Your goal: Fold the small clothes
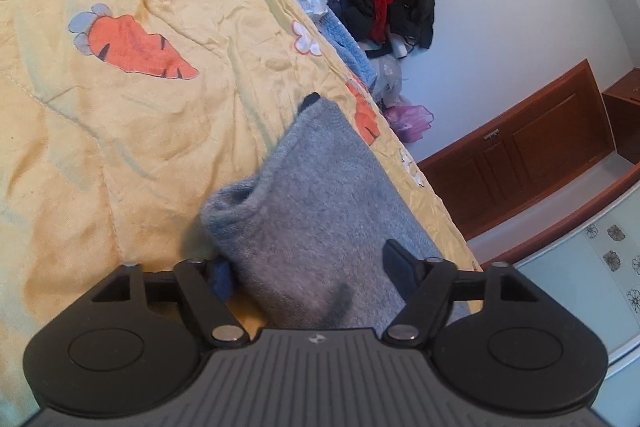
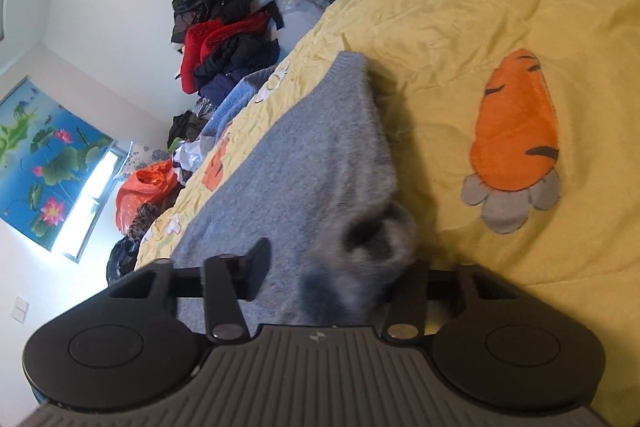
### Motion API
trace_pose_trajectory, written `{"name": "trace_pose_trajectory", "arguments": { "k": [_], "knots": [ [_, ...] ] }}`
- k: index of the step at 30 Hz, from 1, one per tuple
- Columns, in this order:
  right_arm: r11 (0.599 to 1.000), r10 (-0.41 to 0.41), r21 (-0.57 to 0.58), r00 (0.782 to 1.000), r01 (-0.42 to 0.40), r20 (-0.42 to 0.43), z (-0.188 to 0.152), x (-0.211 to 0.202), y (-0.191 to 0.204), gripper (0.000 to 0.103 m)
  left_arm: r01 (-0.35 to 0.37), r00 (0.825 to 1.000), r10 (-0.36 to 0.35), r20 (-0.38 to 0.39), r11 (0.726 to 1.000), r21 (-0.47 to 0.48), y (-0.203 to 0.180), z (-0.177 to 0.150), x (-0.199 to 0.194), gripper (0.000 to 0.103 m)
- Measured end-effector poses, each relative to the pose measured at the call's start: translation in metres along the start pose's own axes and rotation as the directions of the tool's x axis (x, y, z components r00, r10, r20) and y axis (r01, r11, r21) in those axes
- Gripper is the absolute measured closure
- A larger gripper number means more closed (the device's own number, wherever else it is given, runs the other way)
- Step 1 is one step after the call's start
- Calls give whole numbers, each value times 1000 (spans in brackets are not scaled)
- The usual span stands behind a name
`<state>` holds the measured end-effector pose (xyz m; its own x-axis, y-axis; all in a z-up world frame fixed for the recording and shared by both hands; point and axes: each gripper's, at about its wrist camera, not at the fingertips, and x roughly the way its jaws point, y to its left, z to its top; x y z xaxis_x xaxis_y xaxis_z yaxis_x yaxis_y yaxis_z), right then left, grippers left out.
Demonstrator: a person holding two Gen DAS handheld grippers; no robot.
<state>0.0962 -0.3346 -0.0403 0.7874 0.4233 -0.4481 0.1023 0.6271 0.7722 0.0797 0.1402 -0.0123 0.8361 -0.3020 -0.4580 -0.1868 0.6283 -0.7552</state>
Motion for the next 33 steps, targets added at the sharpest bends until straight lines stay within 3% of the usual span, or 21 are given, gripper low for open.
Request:
{"name": "trace_pose_trajectory", "arguments": {
  "k": [1, 3, 4, 5, 9, 13, 19, 21, 23, 24, 25, 26, 27, 28, 30, 31, 32, 33],
  "knots": [
    [1000, -4, 11, 1000, 4, -3, 1, 2, -4, 80, -7, 1000, 7, 1, 1000, -4, 2, 1, 1, 49],
    [1000, 7, 26, 1000, -7, -8, 1, 5, -11, 90, -31, 999, 30, -14, 999, -17, 7, 3, 7, 74],
    [999, 18, 29, 1000, -18, -12, 1, 5, -12, 91, -49, 998, 48, -28, 998, -27, 11, 4, 10, 92],
    [999, 24, 40, 1000, -23, -14, 1, 6, -13, 90, -50, 998, 48, -36, 998, -46, 15, 5, 13, 96],
    [998, 52, 45, 999, -51, -11, 5, -1, -9, 87, -49, 998, 47, -46, 998, -43, 10, 10, 8, 98],
    [992, 123, 21, 992, -123, 4, 14, -21, 4, 88, 15, 999, -15, -37, 1000, -1, -6, 15, -16, 98],
    [981, 192, -12, 978, -193, -86, -2, -75, 16, 88, 55, 996, -52, -70, 998, 41, -5, 3, -76, 99],
    [981, 196, 19, 974, -195, -113, -9, -90, 4, 88, 44, 994, -36, -101, 996, 74, 6, -5, -91, 98],
    [989, 149, 38, 975, -145, -165, -19, -92, -12, 85, 14, 984, 7, -178, 993, 120, 22, -12, -92, 97],
    [994, 104, 45, 979, -98, -177, -23, -93, -21, 76, -15, 978, 44, -202, 989, 146, 30, -14, -92, 97],
    [997, 62, 55, 979, -52, -194, -24, -92, -27, 59, -32, 974, 69, -217, 985, 167, 36, -12, -91, 96],
    [997, 70, 58, 979, -59, -191, -22, -95, -31, 58, -34, 973, 73, -217, 983, 181, 40, -7, -93, 93],
    [997, 73, 44, 983, -66, -167, -19, -100, -31, 49, -32, 979, 70, -192, 981, 193, 40, 0, -97, 91],
    [998, 57, 15, 991, -55, -125, -13, -106, -27, 38, -37, 986, 69, -151, 977, 209, 36, 9, -101, 82],
    [998, 52, -42, 998, -53, -22, 6, -114, -21, 28, -63, 997, 71, -20, 962, 265, 19, 29, -106, 60],
    [996, 57, -63, 998, -56, 15, 17, -112, -18, 27, -69, 997, 61, 36, 954, 293, 10, 38, -103, 33],
    [996, 50, -80, 998, -47, 42, 30, -106, -15, 27, -78, 995, 51, 90, 942, 327, 0, 47, -96, 19],
    [994, 43, -101, 998, -37, 55, 42, -97, -12, 27, -96, 991, 55, 123, 927, 362, -8, 54, -85, 20]
  ]
}}
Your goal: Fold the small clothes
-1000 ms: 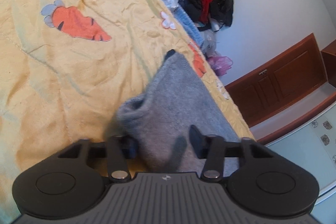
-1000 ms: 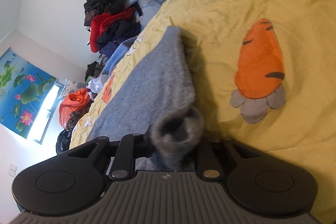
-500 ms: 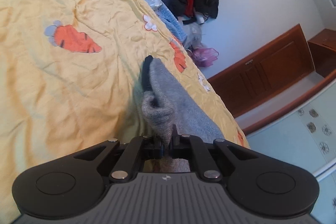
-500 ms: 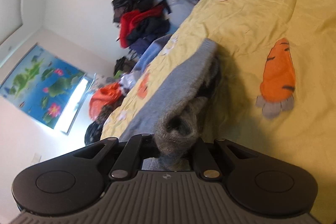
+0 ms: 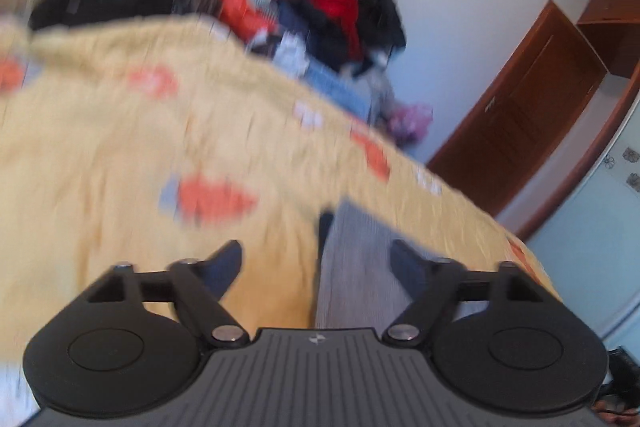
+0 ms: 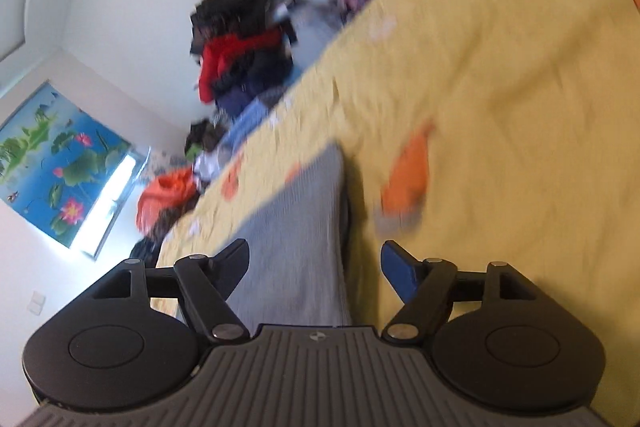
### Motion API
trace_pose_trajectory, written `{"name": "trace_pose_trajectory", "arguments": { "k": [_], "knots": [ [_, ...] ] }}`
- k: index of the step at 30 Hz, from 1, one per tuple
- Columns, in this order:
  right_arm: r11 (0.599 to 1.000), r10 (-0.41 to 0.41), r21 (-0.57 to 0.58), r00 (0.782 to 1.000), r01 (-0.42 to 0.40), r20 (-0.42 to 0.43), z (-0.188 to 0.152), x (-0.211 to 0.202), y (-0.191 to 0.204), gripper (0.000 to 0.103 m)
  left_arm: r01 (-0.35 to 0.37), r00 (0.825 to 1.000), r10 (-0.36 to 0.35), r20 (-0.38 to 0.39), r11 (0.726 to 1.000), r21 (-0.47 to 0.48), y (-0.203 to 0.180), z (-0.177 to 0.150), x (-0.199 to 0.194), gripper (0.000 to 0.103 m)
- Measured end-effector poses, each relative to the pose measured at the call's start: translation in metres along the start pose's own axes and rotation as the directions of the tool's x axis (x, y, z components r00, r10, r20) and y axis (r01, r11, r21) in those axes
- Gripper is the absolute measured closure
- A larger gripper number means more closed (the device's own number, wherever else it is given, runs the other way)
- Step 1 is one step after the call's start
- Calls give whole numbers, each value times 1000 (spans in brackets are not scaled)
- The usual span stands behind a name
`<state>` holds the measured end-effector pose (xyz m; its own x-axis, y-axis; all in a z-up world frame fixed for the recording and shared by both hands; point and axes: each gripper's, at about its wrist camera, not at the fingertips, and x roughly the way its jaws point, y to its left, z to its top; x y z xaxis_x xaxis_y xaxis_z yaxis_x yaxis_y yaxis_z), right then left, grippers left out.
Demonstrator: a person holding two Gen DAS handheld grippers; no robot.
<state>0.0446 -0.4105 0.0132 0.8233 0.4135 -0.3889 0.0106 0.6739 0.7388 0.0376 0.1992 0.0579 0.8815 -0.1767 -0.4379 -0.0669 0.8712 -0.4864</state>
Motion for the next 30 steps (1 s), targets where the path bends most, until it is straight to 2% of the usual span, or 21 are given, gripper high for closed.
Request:
{"name": "trace_pose_trajectory", "arguments": {
  "k": [1, 3, 5, 7, 9, 11, 12, 13, 14, 15, 16, 17, 19, 20, 22, 25, 26, 28, 30],
  "knots": [
    [1000, -5, -27, 1000, 5, 0, 11, 13, 2, 27, -23, 1000, 24, -8, 999, 43, -9, 10, 19, 20],
    [995, -41, -87, 999, 39, -17, 28, 44, 8, 27, -6, 998, 13, -59, 993, 118, -24, 23, 59, 21],
    [990, -51, -133, 997, 43, -59, 38, 76, 13, 27, -30, 996, 44, -81, 984, 174, -40, 30, 98, 21],
    [983, -83, -170, 993, 68, -79, 45, 104, 17, 28, -14, 989, 46, -137, 974, 226, -51, 34, 136, 21],
    [975, -110, -204, 988, 86, -110, 50, 129, 18, 28, -36, 978, 87, -191, 965, 258, -57, 31, 171, 27],
    [970, -139, -216, 982, 110, -124, 53, 148, 17, 28, -45, 955, 121, -271, 961, 272, -57, 25, 199, 44],
    [970, -133, -219, 982, 101, -134, 53, 154, 18, 28, -46, 953, 128, -276, 957, 286, -58, 22, 206, 45],
    [970, -121, -227, 982, 87, -144, 54, 159, 19, 28, -47, 959, 131, -253, 948, 315, -61, 20, 206, 53],
    [969, -108, -239, 983, 70, -151, 53, 162, 21, 29, -30, 955, 126, -268, 941, 337, -65, 19, 206, 83],
    [967, -90, -250, 981, 46, -169, 53, 166, 23, 40, -21, 954, 122, -274, 939, 343, -67, 18, 206, 98],
    [967, -71, -253, 977, 18, -200, 52, 171, 24, 71, -23, 957, 123, -263, 935, 353, -71, 17, 204, 98],
    [967, -69, -256, 973, 11, -219, 52, 175, 26, 89, -32, 962, 135, -236, 919, 394, -76, 15, 199, 99],
    [954, -63, -298, 982, 6, -180, 53, 174, 33, 88, -79, 974, 169, -151, 877, 474, -84, 9, 189, 99],
    [954, -52, -301, 987, 5, -149, 56, 170, 35, 88, -101, 979, 174, -106, 868, 486, -85, 10, 182, 99],
    [962, -19, -272, 995, -9, -100, 63, 164, 35, 89, -154, 978, 202, -54, 870, 468, -78, 16, 174, 99],
    [955, -58, -294, 994, 29, -90, 64, 174, 32, 89, -204, 956, 273, -108, 882, 425, -55, 21, 187, 99],
    [954, -75, -298, 993, 43, -96, 61, 179, 30, 89, -202, 953, 280, -120, 877, 436, -53, 17, 189, 99],
    [943, -118, -320, 990, 86, -82, 55, 184, 27, 88, -204, 954, 285, -94, 845, 494, -60, 10, 186, 99],
    [947, -152, -295, 986, 125, -70, 54, 181, 26, 80, -210, 953, 289, -87, 842, 497, -65, 12, 180, 96]
  ]
}}
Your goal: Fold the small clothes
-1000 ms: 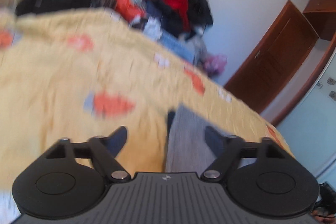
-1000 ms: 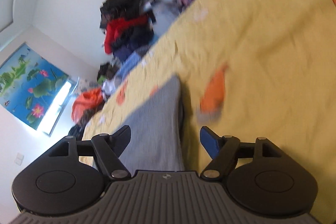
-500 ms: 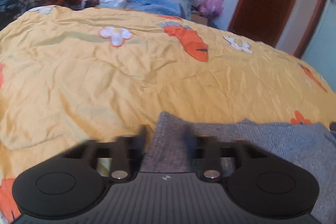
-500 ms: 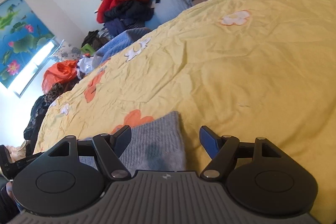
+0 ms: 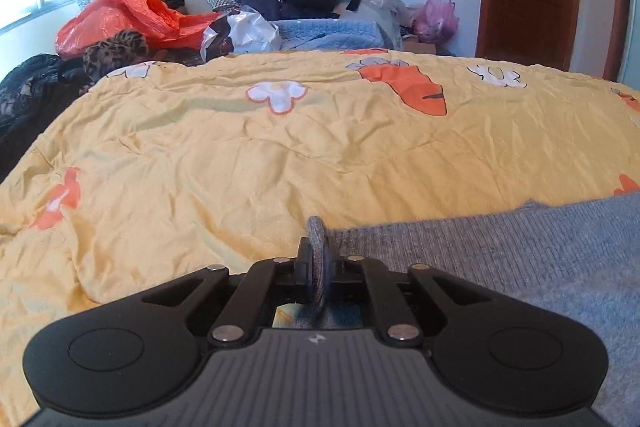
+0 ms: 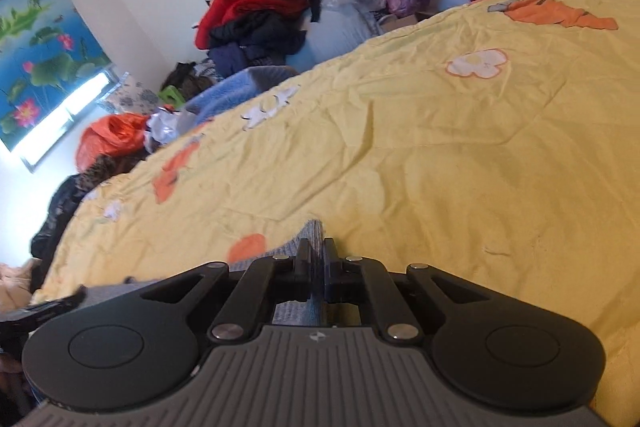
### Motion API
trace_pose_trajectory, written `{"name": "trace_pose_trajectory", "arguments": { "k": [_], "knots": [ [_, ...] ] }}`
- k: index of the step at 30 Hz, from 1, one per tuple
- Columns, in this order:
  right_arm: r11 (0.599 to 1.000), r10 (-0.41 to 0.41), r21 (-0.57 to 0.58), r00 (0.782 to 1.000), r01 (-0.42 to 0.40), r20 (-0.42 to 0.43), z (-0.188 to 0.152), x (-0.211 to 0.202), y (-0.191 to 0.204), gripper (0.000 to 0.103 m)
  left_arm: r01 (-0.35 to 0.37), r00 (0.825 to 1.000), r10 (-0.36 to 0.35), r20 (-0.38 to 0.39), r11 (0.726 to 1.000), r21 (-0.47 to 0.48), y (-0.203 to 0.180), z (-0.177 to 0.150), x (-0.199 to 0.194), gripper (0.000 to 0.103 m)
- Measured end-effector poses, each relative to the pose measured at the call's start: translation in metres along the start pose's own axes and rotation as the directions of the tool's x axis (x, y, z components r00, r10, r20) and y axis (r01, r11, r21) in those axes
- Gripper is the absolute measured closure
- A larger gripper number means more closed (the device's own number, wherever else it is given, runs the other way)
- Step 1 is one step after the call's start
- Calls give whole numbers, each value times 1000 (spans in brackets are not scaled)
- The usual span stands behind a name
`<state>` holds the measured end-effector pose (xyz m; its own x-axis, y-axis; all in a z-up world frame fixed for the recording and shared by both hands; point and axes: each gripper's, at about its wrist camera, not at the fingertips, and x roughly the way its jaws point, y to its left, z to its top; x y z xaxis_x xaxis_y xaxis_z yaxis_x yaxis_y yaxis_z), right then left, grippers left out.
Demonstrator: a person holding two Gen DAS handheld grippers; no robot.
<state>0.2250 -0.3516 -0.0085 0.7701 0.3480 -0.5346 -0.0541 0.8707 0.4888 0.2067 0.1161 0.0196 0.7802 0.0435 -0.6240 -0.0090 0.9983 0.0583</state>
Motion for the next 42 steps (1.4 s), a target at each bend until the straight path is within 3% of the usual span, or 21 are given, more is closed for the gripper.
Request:
{"name": "trace_pose_trajectory", "arguments": {
  "k": [1, 3, 4, 6, 7, 8, 9, 11, 14, 16, 22, 26, 28, 31, 33, 35, 36, 42],
  "knots": [
    [1000, -22, 17, 1000, 22, 4, 1, -5, 0, 64, -6, 1000, 6, 11, 1000, -12, 2, 1, -6, 95],
    [1000, -31, -3, 997, 31, 77, 0, -30, 9, 46, -18, 998, 21, 62, 998, -54, 4, 5, -30, 95],
    [999, -17, -37, 993, 21, 115, -2, -44, 18, 44, -4, 995, 13, 102, 996, -91, 4, 5, -45, 92],
    [995, 44, -96, 989, -30, 144, -10, -68, 39, 38, 91, 983, -68, 169, 987, -133, -1, 1, -70, 83],
    [991, 78, -119, 988, -62, 132, -17, -74, 49, 32, 139, 978, -118, 174, 983, -119, -10, -1, -76, 66],
    [986, 105, -143, 990, -90, 99, -24, -75, 58, 29, 165, 975, -148, 162, 982, -96, -22, -4, -77, 43],
    [980, 119, -167, 991, -108, 56, -31, -71, 68, 22, 174, 976, -162, 148, 983, -66, -33, -7, -75, 35],
    [971, 89, -225, 996, -85, 8, -49, -58, 83, 22, 170, 979, -169, 112, 985, -3, -55, -17, -65, 34],
    [951, -38, -307, 999, 30, -20, -71, -37, 87, 21, 151, 988, -151, 13, 988, 28, -63, -37, -40, 34],
    [936, -54, -349, 998, 54, 9, -80, -36, 84, 20, 166, 986, -166, 33, 986, 16, -53, -43, -38, 34],
    [985, 38, -172, 999, -33, 28, -66, -42, 55, 19, 119, 992, -120, 31, 993, 16, -46, -43, -35, 33],
    [966, -63, -246, 996, 78, 68, -82, -70, 78, 19, 9, 995, -15, 102, 998, 60, -61, -53, -69, 35],
    [954, 3, -300, 997, 20, 78, -98, -91, 94, 14, 83, 987, -89, 136, 995, 50, -66, -61, -98, 34],
    [929, 55, -368, 997, -34, 49, -121, -99, 120, 10, 176, 978, -175, 110, 984, 7, -79, -73, -118, 29],
    [888, 19, -459, 1000, -12, 9, -135, -85, 138, 9, 206, 977, -207, 57, 978, 28, -92, -81, -114, 29],
    [834, -78, -549, 997, 55, -19, -149, -68, 147, 9, 167, 984, -173, 53, 981, 94, -100, -92, -108, 27],
    [809, -87, -585, 996, 65, -9, -155, -66, 147, 8, 174, 981, -182, 66, 978, 115, -98, -95, -108, 27],
    [842, -70, -538, 997, 42, -31, -140, -82, 112, 6, 219, 973, -226, 43, 967, 130, -71, -94, -99, 25]
  ]
}}
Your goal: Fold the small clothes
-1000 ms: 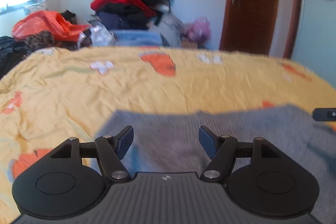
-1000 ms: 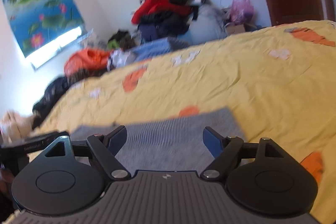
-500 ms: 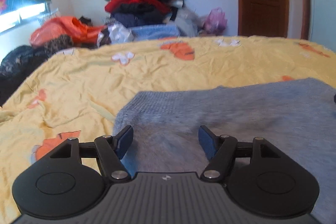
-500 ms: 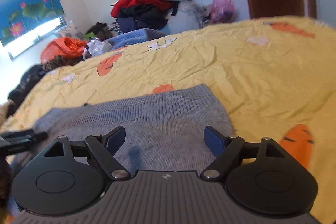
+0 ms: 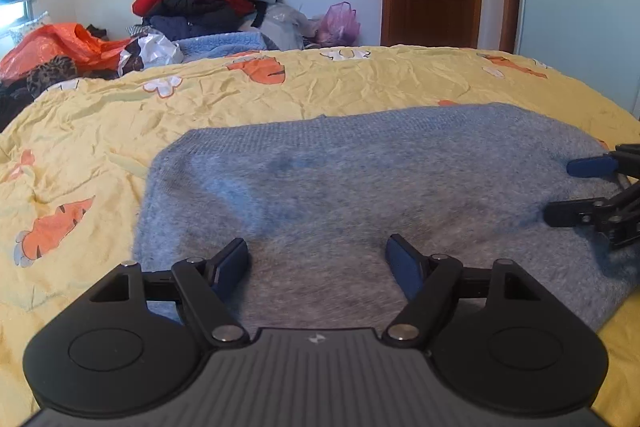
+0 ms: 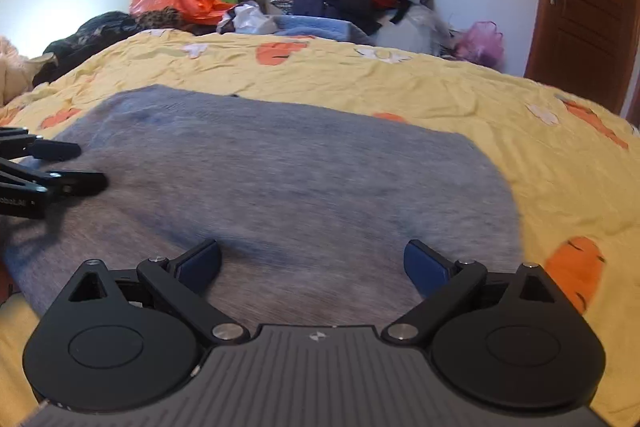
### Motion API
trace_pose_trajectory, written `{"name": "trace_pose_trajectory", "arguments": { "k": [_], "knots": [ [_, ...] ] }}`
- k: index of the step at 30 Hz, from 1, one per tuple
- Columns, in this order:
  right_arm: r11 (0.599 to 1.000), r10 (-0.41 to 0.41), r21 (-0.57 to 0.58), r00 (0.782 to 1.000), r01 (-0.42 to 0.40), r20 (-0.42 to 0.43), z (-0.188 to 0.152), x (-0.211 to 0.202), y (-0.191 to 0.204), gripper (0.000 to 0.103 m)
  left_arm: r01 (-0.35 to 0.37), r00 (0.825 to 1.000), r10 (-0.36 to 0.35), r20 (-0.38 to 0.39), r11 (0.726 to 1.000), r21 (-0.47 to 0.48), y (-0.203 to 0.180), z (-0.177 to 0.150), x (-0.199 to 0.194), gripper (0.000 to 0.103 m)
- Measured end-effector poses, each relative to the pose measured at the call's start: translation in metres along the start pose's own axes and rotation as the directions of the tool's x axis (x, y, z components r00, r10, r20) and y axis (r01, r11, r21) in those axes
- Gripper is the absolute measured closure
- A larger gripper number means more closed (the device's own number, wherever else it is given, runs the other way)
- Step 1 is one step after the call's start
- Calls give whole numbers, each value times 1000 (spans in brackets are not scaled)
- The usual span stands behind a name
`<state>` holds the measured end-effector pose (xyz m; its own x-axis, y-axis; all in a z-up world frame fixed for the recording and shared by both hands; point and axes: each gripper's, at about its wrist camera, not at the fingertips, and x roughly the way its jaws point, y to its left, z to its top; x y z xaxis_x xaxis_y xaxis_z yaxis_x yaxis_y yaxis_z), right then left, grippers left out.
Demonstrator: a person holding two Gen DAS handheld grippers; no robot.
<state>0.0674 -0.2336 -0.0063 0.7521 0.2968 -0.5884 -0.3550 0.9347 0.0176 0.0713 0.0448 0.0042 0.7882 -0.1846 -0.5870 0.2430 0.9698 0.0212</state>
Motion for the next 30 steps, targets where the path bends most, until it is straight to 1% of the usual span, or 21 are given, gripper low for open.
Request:
{"name": "trace_pose_trajectory", "arguments": {
  "k": [1, 3, 5, 6, 8, 9, 10, 12, 13, 14, 16, 19, 20, 22, 25, 30],
  "knots": [
    [1000, -5, -19, 1000, 5, -7, 0, -1, 1, 6, -9, 1000, 9, -2, 1000, -1, 1, 1, 1, 22],
    [998, -39, -45, 999, 38, -17, 1, -2, 9, 6, -30, 1000, 30, -6, 1000, -7, -1, 3, 0, 22],
    [998, -61, -17, 998, 60, -15, 5, -13, 16, 8, -70, 998, 70, -5, 998, -12, -10, 5, -11, 23],
    [999, -42, -2, 999, 42, -4, 6, -20, 19, 9, -65, 998, 65, 6, 998, -6, -15, 4, -20, 23],
    [999, 40, 2, 999, -41, 16, 4, -34, 29, 8, -15, 999, 14, 39, 1000, 18, -27, -1, -38, 23],
    [998, 63, -10, 998, -63, 9, 3, -36, 35, 7, -4, 999, 3, 38, 999, 31, -31, -5, -42, 23],
    [998, 64, -27, 998, -64, -7, -1, -36, 39, 7, 1, 1000, -2, 20, 999, 50, -36, -10, -43, 23],
    [997, 35, -69, 998, -39, -61, -10, -29, 44, 7, -8, 999, 11, -35, 997, 72, -38, -22, -37, 22],
    [997, 21, -76, 997, -27, -76, -16, -25, 41, 4, 4, 1000, -3, -16, 998, 62, -33, -28, -38, 22],
    [996, 38, -77, 998, -41, -43, -22, -27, 37, 2, 20, 1000, -19, -21, 998, 55, -28, -30, -39, 22],
    [997, 53, -62, 998, -56, -35, -25, -30, 29, 2, 24, 999, -22, -34, 998, 55, -21, -30, -39, 19],
    [997, 38, -71, 998, -41, -49, -22, -32, 29, 2, 37, 998, -35, -51, 999, 28, -14, -29, -37, 17],
    [997, 24, -68, 999, -27, -49, -21, -35, 31, 2, 29, 998, -27, -54, 999, 29, -15, -28, -39, 17],
    [999, -3, -53, 999, 1, -34, -19, -44, 33, 7, 11, 998, -9, -60, 1000, 21, -17, -28, -42, 16],
    [999, 29, -37, 1000, -29, 5, -16, -58, 36, 6, 9, 999, -9, -53, 1000, 5, -16, -34, -45, 16],
    [995, 62, -76, 998, -59, 33, 5, -51, 56, 5, 4, 999, -4, -46, 1000, -11, -16, -35, -43, 12]
  ]
}}
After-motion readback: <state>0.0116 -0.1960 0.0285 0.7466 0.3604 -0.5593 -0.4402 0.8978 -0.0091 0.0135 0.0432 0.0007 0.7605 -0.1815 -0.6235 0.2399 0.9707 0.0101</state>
